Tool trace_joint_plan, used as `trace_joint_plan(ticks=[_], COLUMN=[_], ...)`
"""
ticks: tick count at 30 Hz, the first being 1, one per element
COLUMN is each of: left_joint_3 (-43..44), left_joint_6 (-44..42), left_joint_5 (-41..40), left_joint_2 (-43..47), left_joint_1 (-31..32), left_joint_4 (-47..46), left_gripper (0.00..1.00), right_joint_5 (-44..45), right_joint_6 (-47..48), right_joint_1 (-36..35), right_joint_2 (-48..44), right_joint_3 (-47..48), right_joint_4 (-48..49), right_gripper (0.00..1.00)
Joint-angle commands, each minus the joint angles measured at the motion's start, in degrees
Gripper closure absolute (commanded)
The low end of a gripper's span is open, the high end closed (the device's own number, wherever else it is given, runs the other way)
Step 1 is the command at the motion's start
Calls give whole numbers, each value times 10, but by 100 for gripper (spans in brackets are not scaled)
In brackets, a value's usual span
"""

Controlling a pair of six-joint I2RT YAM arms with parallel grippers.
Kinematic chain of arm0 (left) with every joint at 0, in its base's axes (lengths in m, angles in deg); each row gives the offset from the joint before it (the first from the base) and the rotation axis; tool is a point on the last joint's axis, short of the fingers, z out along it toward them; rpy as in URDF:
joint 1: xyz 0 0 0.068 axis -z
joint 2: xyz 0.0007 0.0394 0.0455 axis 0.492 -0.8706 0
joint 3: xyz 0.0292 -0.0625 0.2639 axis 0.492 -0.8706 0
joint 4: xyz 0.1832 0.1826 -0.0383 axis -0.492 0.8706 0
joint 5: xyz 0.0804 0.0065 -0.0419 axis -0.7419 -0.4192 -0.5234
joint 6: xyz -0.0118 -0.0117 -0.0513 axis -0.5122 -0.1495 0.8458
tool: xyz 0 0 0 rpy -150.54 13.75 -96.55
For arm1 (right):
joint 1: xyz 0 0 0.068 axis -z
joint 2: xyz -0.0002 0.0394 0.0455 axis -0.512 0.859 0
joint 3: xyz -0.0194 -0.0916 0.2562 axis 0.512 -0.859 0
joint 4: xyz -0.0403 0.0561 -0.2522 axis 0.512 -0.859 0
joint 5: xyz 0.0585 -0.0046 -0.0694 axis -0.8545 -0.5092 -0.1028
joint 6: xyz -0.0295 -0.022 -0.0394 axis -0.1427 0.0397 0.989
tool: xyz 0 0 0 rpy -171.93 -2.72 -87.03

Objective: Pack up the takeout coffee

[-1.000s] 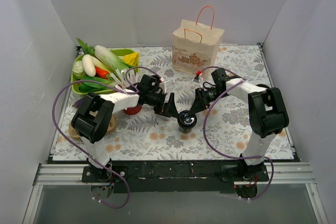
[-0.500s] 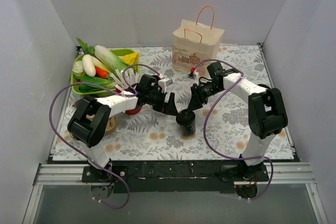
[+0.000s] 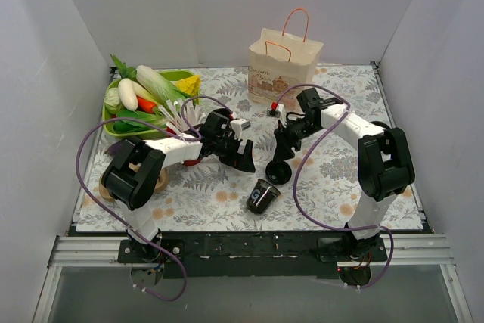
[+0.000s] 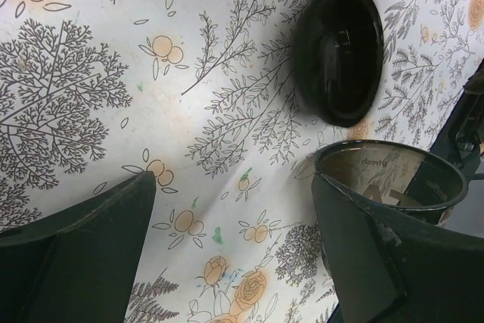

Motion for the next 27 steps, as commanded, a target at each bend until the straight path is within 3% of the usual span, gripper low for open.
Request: trace_joint_plan(ticks=[1, 10, 15, 21, 27], left_joint_3=[11, 4, -1, 2, 18], left_joint_6=[-10, -69, -99, -113, -143], left_joint_5=[-13, 51, 32, 20, -4], left_joint_2=[35, 107, 135, 156, 158], left_joint_1=[1, 1, 1, 2, 3], left_joint_4=[-1, -18, 24, 52, 85], left_gripper=[14, 7, 7, 7, 7], right_joint_5=[4, -10, -103, -122, -132], right_joint_6=[29, 49, 133, 167, 232], right_joint_1=[0, 6, 6, -5, -35], right_joint_2=[-40, -75, -68, -58, -1], right_joint_3=[-19, -58, -73, -108, -80], right_joint_4=[-10, -50, -160, -192, -250], right_gripper=[38, 41, 42, 39, 41])
